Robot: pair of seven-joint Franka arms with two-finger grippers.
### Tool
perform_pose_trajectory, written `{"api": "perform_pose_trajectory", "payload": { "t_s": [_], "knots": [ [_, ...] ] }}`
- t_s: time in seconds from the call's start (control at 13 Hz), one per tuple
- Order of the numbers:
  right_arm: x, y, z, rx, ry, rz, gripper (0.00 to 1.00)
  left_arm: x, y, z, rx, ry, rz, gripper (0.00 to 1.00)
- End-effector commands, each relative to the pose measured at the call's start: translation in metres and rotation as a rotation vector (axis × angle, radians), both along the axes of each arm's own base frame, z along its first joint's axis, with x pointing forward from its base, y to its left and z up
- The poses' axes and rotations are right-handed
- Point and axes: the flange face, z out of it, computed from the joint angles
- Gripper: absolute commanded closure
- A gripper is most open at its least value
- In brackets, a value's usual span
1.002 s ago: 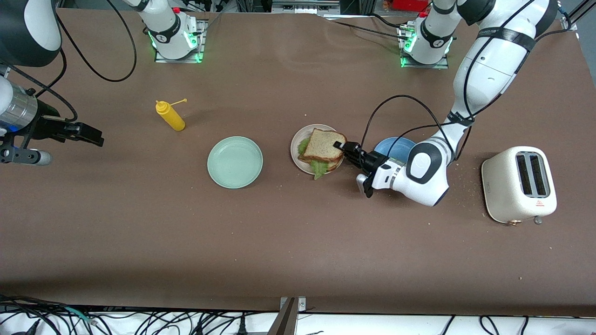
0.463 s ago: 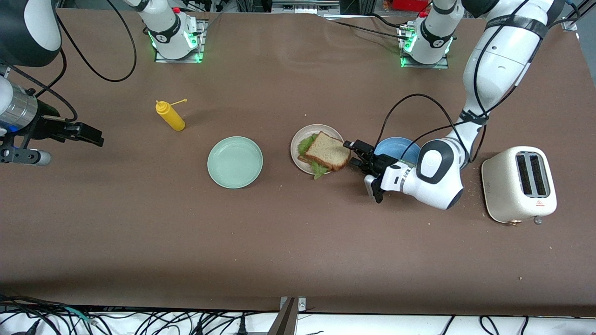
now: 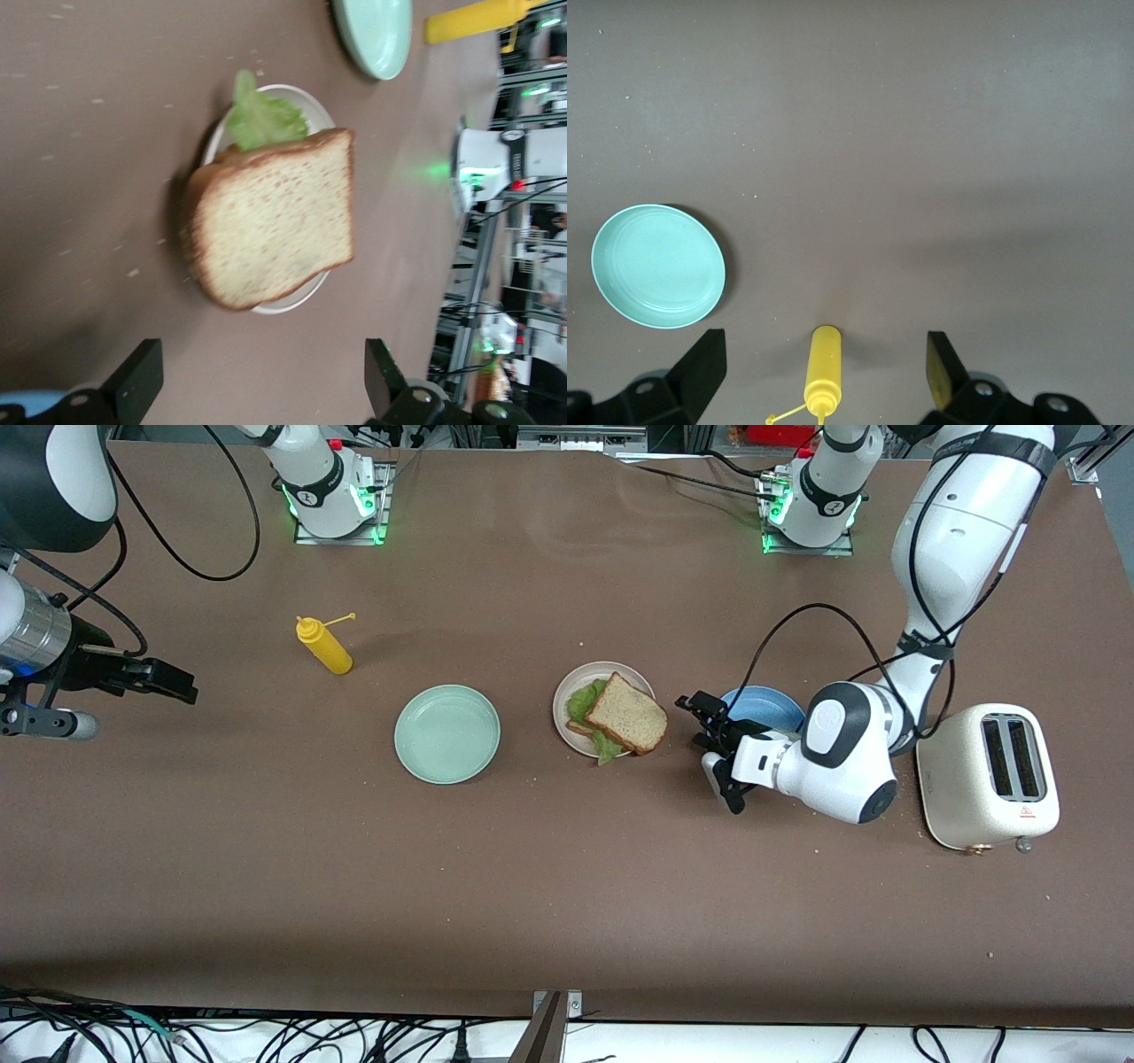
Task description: Make sandwich in beige plate with both arms
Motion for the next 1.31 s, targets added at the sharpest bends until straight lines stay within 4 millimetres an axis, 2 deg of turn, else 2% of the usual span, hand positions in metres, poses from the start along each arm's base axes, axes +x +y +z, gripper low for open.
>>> {"api": "perform_pose_trajectory", "payload": {
  "t_s": [0.0, 0.15, 0.46, 0.62, 0.77, 0.93, 1.08, 1.23],
  "knots": [
    [-0.001, -0.001, 0.004, 0.003, 0.0, 0.003, 0.0, 0.01, 0.034, 0.052, 0.159, -0.069, 0.038, 0.0],
    [0.0, 0.0, 0.005, 0.003, -0.005, 0.003, 0.0, 0.015, 0.053, 0.097, 0.336, -0.128, 0.086, 0.0],
    [0.0, 0.0, 0.005, 0.003, -0.005, 0.001, 0.0, 0.011, 0.073, 0.18, 0.655, -0.263, 0.188, 0.0],
    [-0.001, 0.0, 0.005, 0.003, -0.003, 0.001, 0.0, 0.0, 0.067, 0.239, 0.805, -0.33, 0.385, 0.0],
    [-0.001, 0.0, 0.005, 0.003, -0.003, 0.001, 0.0, -0.018, 0.078, 0.298, 0.846, -0.358, 0.591, 0.0],
    [-0.001, 0.0, 0.005, 0.003, -0.003, 0.001, 0.0, -0.039, 0.091, 0.339, 0.841, -0.405, 0.642, 0.0],
    [-0.001, 0.0, 0.004, 0.003, -0.002, 0.003, 0.0, -0.061, 0.12, 0.363, 0.849, -0.391, 0.691, 0.0],
    [-0.001, 0.0, 0.005, 0.003, -0.003, 0.003, 0.0, -0.069, 0.138, 0.371, 0.837, -0.373, 0.731, 0.0]
  ]
}}
